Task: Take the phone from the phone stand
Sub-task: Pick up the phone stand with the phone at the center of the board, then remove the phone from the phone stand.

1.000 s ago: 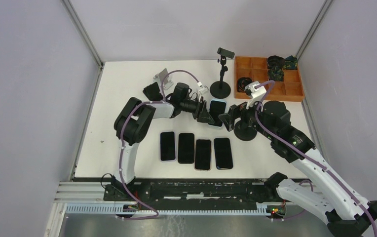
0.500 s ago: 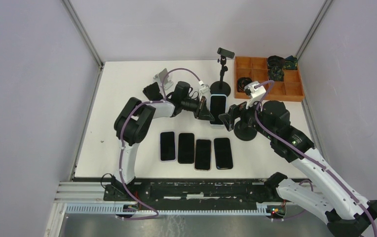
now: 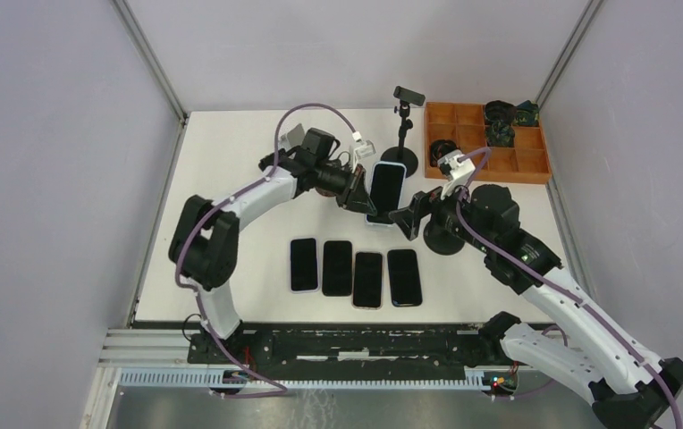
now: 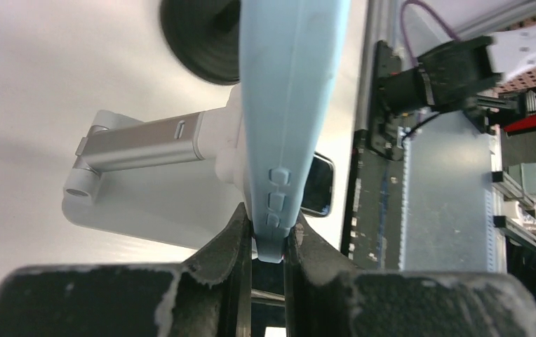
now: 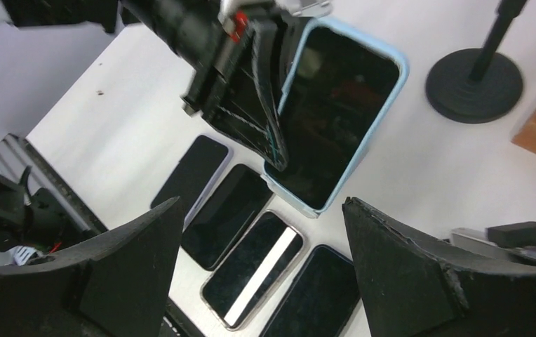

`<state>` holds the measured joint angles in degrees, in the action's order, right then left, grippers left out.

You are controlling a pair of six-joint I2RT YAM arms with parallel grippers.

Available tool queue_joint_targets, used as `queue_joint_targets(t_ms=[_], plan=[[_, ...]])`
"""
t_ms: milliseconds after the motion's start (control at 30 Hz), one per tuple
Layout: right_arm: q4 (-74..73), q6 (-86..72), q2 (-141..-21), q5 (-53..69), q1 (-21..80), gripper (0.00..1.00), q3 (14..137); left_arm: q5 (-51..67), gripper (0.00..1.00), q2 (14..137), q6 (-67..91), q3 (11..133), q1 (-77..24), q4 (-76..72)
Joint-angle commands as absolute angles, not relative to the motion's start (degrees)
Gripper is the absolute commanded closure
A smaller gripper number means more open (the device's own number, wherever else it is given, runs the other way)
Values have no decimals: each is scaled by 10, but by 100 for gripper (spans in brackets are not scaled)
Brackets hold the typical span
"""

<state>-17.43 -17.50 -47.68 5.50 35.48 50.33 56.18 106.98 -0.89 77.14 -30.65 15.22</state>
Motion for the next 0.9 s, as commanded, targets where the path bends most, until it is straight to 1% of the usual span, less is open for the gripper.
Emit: queue_joint_targets(t_ms=[0,167,300,433,500,600,867], plan=[[-106,-219,-473,125,352,11,477,639,98,964,-59,834,-296,263],[-49,-260,-472,183,352,13,457,665,98,897,-58,857,-281,349],[4,-292,-455,217,352,15,439,665,98,844,-57,861,-278,387],[94,-346,-446,257,353,18,409,668,98,802,-51,851,-277,401],[167,-397,-453,285,353,20,386,695,98,787,-60,841,-277,408],[214,-437,-471,308,353,24,382,728,98,773,-61,829,-277,413],[259,-457,-481,308,354,26,392,738,98,779,-77,837,-277,427]])
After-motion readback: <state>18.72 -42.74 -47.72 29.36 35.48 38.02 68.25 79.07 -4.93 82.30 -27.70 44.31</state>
